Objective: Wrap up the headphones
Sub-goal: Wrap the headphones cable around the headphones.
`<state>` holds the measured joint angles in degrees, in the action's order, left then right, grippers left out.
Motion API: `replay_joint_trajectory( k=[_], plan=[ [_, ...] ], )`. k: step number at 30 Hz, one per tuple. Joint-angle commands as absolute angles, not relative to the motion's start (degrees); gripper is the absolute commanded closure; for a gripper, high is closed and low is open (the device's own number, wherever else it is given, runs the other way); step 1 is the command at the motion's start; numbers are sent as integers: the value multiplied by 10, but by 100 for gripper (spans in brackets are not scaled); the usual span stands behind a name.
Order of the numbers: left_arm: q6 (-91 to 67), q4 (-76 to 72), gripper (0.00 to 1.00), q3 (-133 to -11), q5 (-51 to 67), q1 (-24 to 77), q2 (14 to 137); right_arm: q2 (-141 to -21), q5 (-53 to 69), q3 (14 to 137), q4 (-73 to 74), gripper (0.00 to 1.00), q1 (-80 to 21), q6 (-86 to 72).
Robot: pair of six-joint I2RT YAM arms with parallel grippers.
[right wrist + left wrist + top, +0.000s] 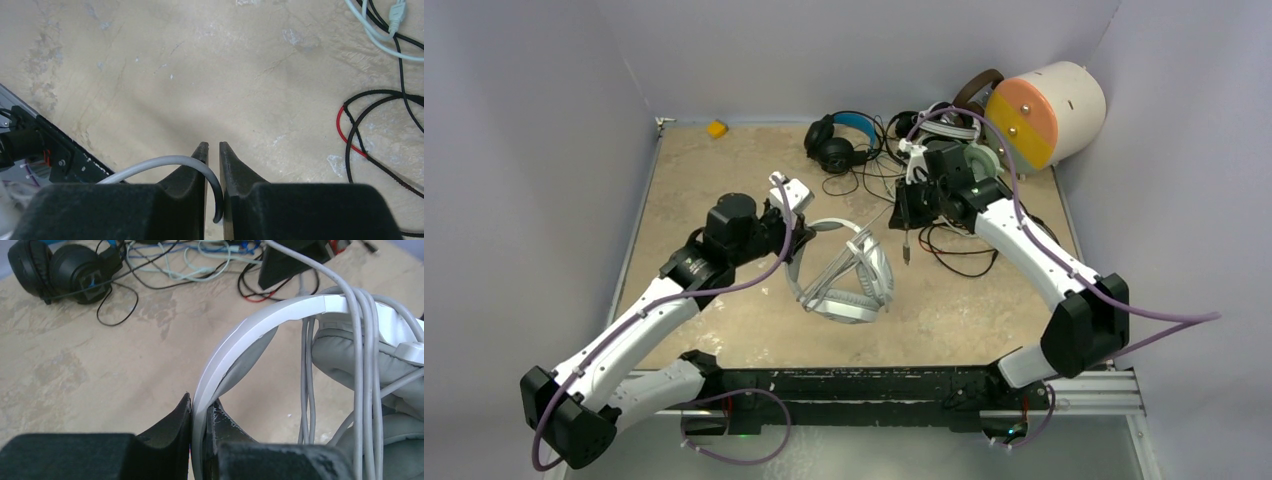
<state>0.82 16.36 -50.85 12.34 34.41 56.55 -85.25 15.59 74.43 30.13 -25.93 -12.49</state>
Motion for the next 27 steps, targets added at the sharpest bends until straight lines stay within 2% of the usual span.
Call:
replay_joint_trajectory(
  k=[1,6,13,18,27],
  plan=[
    [-90,129,100,-574,201,345,535,-818,140,722,245,85,-255,-132],
    [-129,143,100,-603,201,345,532,-795,136,698,222,86,-254,-134],
    [-215,226,100,-692,142,345,563,-765,136,669,191,88,-252,-143],
    [-254,290,100,-760,113,345,588,-746,148,638,156,87,-252,-153],
    [-274,311,100,-794,113,345,597,-717,217,581,73,84,-252,-145]
  ],
)
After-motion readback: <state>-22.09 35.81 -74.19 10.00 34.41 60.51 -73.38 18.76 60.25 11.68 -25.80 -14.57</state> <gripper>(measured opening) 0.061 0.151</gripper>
